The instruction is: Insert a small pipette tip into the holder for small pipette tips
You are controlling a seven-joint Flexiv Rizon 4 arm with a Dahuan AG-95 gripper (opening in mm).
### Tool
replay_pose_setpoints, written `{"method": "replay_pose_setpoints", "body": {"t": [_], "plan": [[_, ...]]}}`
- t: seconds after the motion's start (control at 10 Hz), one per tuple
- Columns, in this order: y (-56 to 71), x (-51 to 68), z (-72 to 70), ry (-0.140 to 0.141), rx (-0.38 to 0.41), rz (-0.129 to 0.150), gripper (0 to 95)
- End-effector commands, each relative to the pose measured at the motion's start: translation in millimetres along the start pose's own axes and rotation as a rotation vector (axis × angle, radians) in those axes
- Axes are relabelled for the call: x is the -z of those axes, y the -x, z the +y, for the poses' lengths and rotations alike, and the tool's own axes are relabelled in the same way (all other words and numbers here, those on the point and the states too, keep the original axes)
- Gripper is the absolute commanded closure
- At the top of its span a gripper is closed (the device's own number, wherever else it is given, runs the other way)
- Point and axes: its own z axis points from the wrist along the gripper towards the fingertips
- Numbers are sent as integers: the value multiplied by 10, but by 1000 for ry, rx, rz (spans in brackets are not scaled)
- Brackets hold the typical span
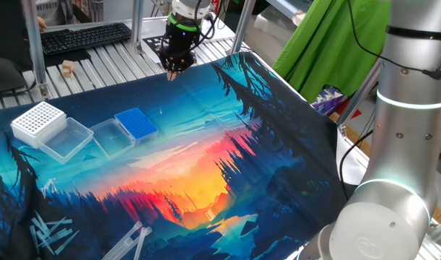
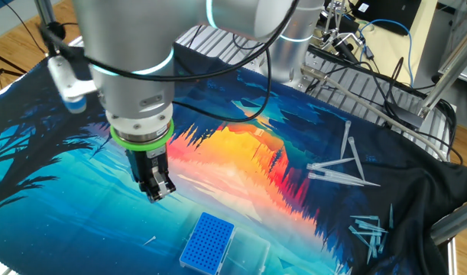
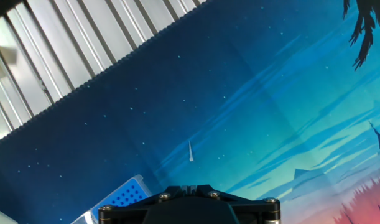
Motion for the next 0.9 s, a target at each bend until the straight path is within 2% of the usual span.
{"method": "replay_pose_setpoints", "body": {"t": [0.1, 0.3, 0.4, 0.7, 0.8, 0.9], "plan": [[-42, -16, -24, 9, 7, -51, 950], [-63, -21, -36, 19, 8, -92, 950], [-63, -21, -36, 12, 12, -109, 950], [-63, -28, -36, 0, 29, -120, 950], [-63, -30, -36, -6, 27, -130, 950], [-63, -35, -36, -17, 37, -152, 950]]}}
